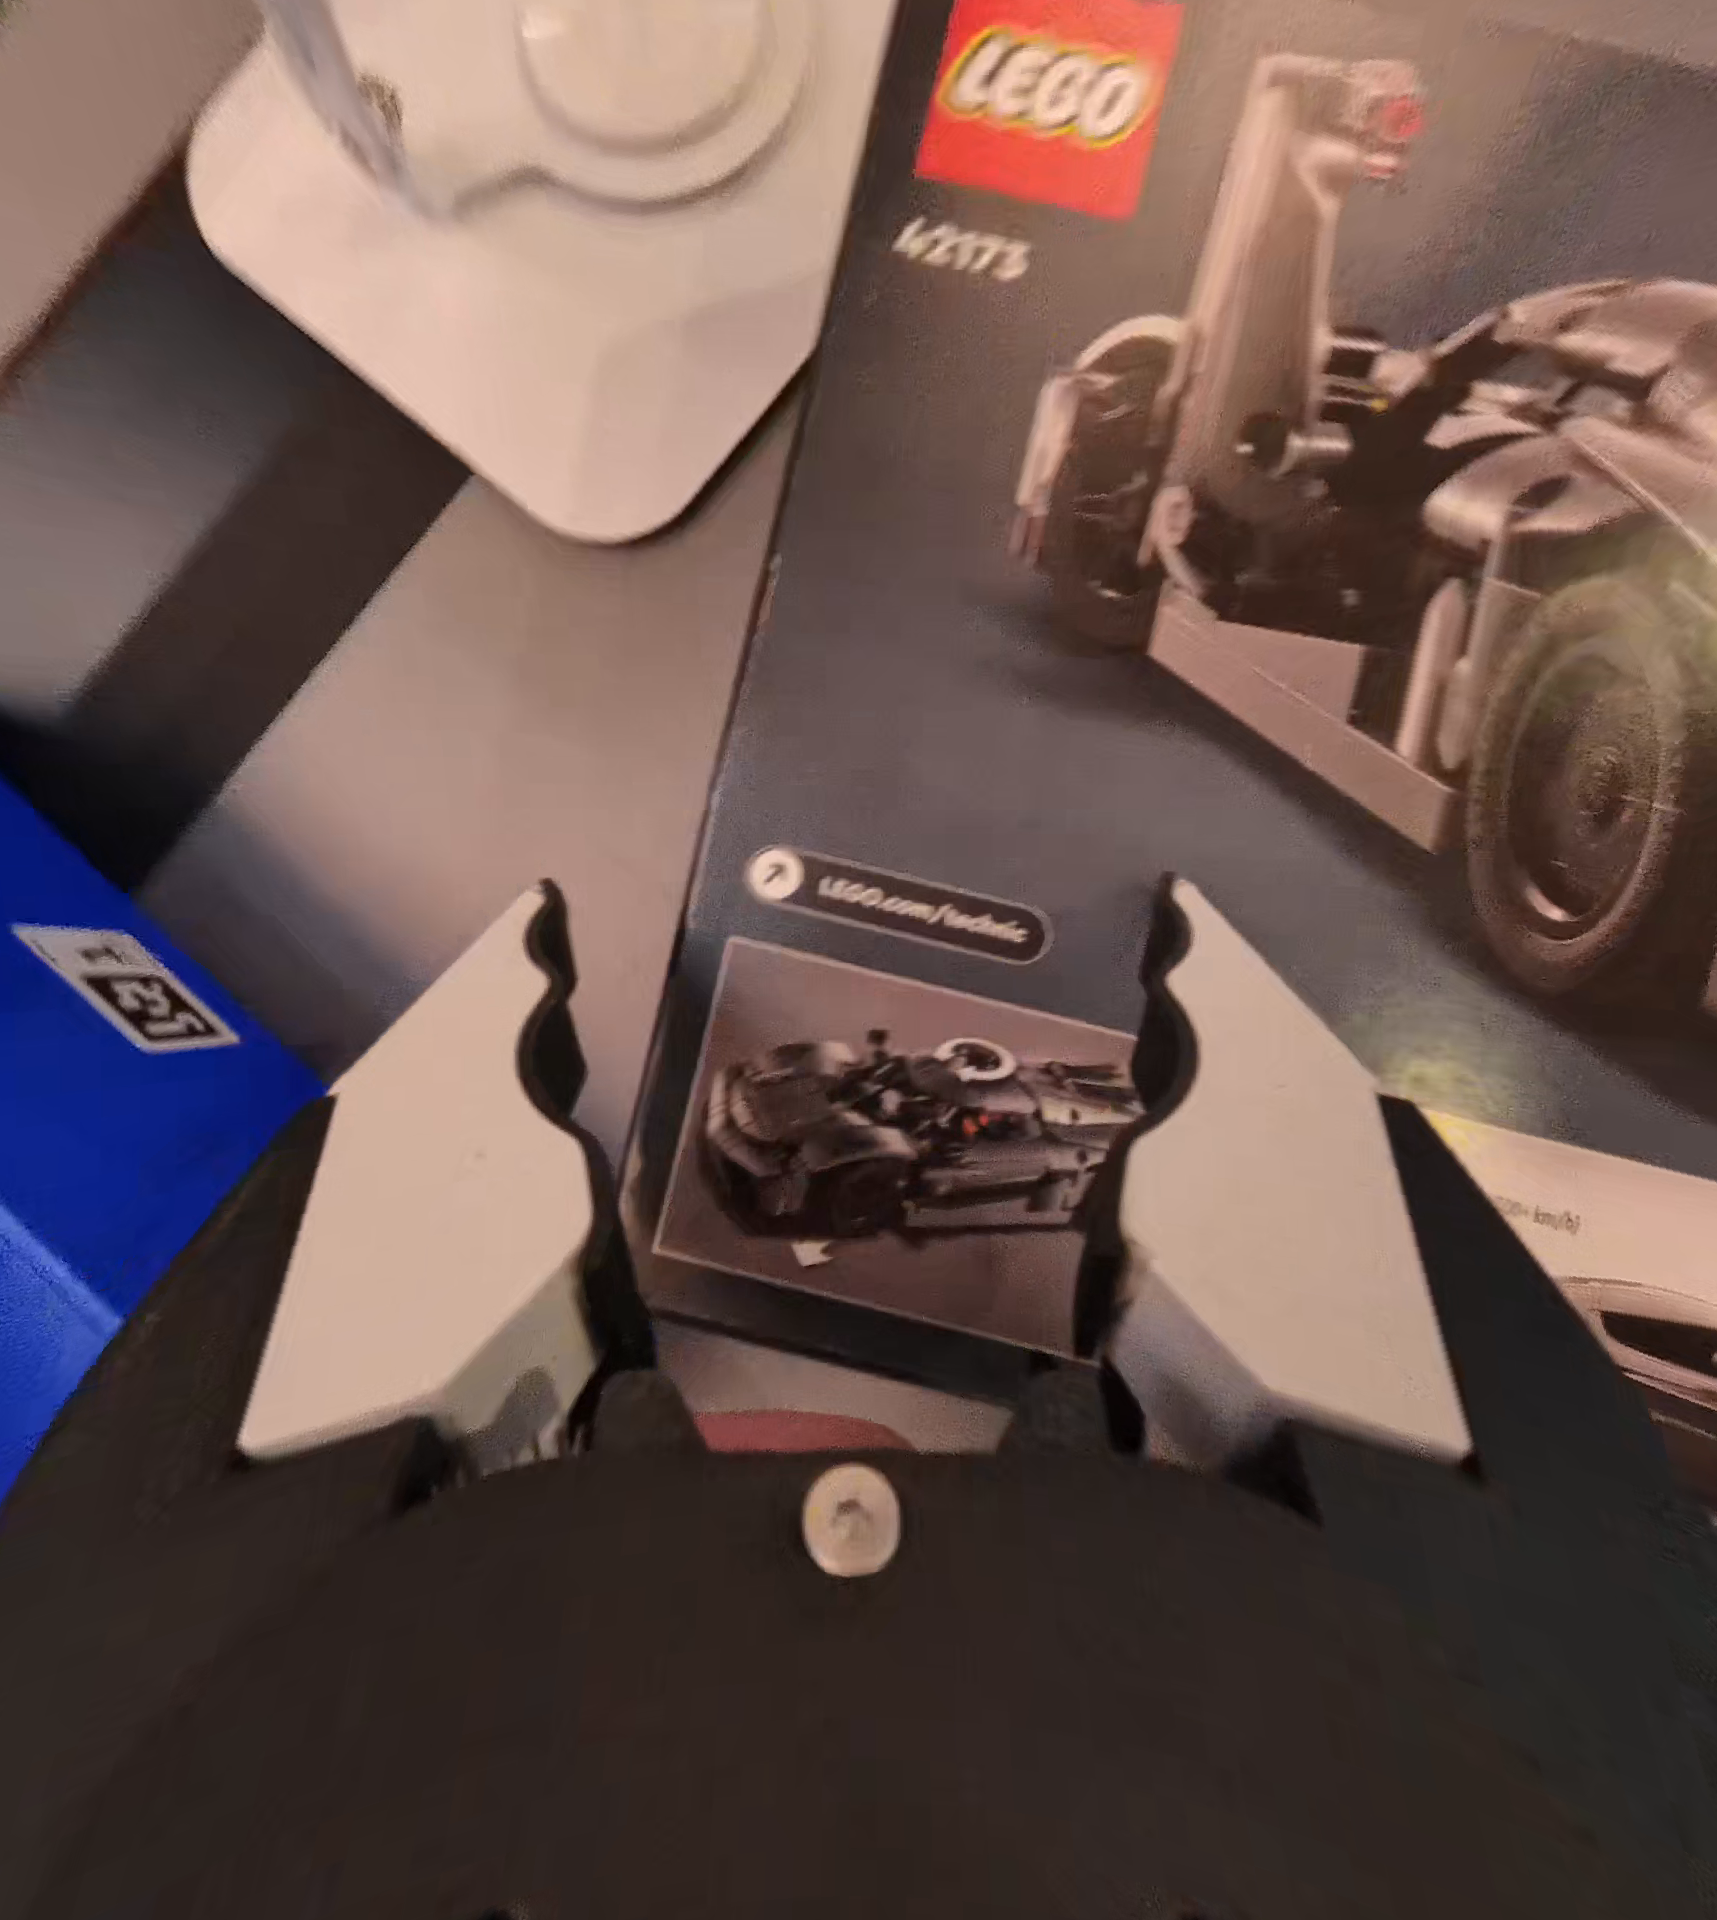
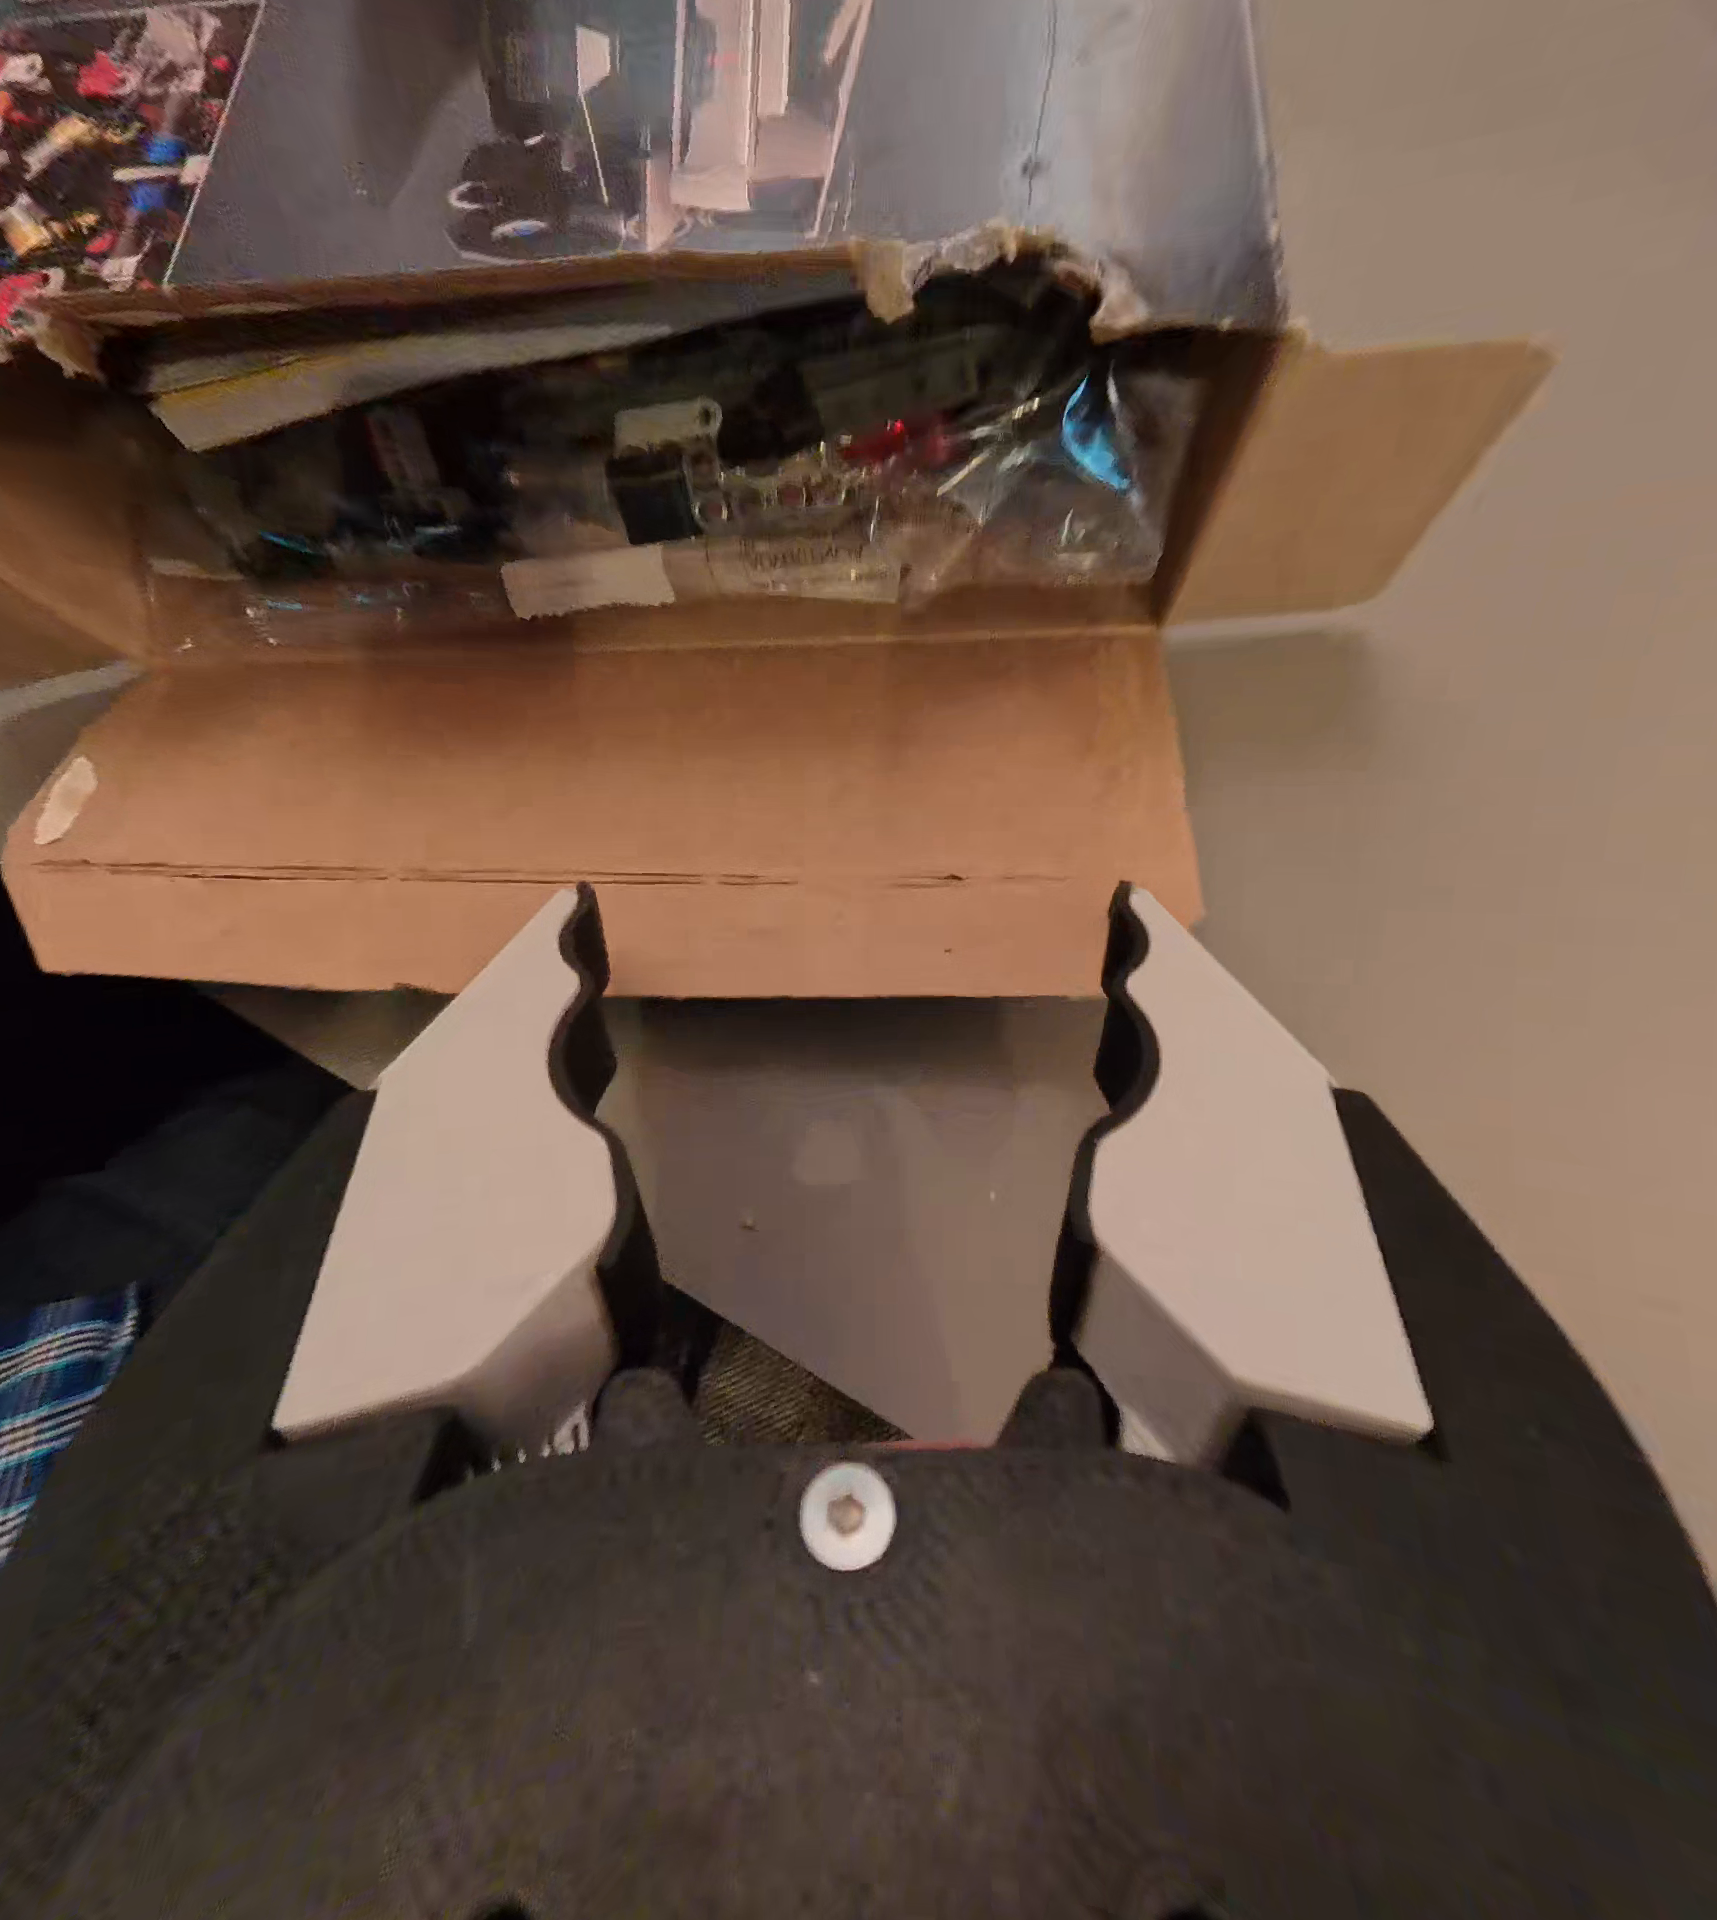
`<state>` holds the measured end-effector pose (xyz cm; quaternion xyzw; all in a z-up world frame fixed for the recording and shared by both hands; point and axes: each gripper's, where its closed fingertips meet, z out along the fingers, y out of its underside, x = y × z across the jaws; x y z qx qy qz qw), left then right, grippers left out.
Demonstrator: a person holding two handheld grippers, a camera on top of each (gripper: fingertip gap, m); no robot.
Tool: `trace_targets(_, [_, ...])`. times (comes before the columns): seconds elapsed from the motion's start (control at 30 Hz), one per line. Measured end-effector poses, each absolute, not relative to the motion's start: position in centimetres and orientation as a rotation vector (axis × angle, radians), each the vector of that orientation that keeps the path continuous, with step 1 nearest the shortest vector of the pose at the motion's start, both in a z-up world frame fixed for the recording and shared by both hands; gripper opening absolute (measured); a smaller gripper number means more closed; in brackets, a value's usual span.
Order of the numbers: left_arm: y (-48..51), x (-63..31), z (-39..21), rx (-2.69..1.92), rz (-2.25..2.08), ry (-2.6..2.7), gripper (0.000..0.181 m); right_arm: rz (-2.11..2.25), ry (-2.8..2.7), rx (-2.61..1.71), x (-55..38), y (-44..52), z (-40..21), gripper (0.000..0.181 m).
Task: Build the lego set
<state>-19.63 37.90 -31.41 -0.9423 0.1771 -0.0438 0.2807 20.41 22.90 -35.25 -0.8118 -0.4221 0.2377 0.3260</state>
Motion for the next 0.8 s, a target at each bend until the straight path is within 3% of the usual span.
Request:
trace_targets(0.1, [36.9,-19.3,-31.9,-2.593,-0.247,0.472,0.094,0.736,-1.07,-2.156,19.6,22.8,-35.7,0.082])
trace_targets(0.17, [36.7,-19.0,-32.2,-2.591,-0.278,0.462,0.096,0.75,-1.068,-2.17,19.3,23.3,-36.2,0.075])
trace_targets(0.4, [35.4,-18.7,-32.2,-2.61,-0.296,0.459,0.095,0.836,-1.02,-2.158,17.3,25.1,-35.9,0.075])
trace_targets(0.8, [26.3,-17.5,-32.0,-2.564,-0.295,0.268,0.079,1.086,-1.031,-2.15,14.8,28.6,-35.3,0.075])
